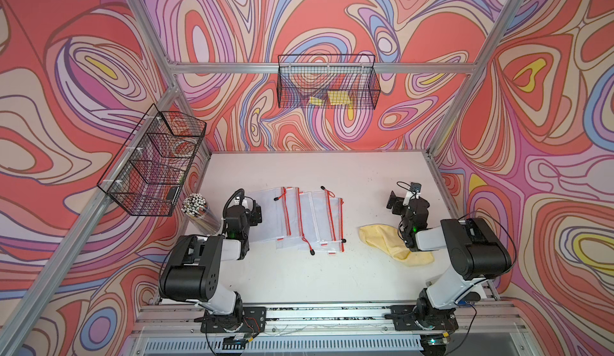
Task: Wipe the document bag
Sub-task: Pick up the cleaning item at the center of the board.
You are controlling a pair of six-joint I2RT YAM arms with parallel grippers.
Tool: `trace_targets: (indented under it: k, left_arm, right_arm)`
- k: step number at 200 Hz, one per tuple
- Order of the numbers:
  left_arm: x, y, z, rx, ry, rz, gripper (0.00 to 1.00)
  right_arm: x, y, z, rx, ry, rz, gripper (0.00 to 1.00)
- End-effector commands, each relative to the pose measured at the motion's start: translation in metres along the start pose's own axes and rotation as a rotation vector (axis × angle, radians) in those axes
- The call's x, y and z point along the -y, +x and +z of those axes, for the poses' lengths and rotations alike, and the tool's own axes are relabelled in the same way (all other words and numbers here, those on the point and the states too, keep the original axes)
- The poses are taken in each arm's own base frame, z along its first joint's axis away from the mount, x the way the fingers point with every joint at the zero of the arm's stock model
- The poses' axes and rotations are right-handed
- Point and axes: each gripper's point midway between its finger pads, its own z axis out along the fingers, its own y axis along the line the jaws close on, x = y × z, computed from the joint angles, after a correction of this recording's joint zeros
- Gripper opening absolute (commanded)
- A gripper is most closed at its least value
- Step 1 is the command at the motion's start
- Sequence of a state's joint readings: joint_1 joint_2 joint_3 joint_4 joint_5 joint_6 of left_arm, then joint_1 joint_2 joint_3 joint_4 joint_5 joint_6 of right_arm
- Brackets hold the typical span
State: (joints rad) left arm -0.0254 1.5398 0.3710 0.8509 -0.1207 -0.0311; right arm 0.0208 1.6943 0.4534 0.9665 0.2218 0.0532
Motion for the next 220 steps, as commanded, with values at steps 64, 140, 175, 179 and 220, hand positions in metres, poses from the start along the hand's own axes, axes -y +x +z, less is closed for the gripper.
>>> trace_targets:
  k: [64,140,175,179,220]
  left_arm:
    - [-0.045,-0.172,-0.097,0.142,-0.191,-0.169,0.99]
    - [-0.021,-0.227,-0.179,0.276,0.048,-0.275,0.99]
    - [-0.004,-0.205,-0.166,0.092,0.116,-0.296,0.99]
    - [-0.001,-0.204,-0.165,0.08,0.13,-0.299,0.99]
    - [0.011,-0.192,-0.161,0.035,0.19,-0.354,0.99]
  right_arm:
    - [-0.021,-0.185,-0.045,0.041,-0.136,0.157,0.99]
    - [-0.006,-0.259,-0.122,0.049,-0.132,0.302,0.98]
    - [0.0,-0.152,-0.094,-0.343,0.036,0.384,0.97]
    - [-0.002,-0.139,-0.093,-0.377,0.04,0.395,0.97]
    - [-0.007,-0.015,-0.103,-0.738,0.195,0.439,0.96]
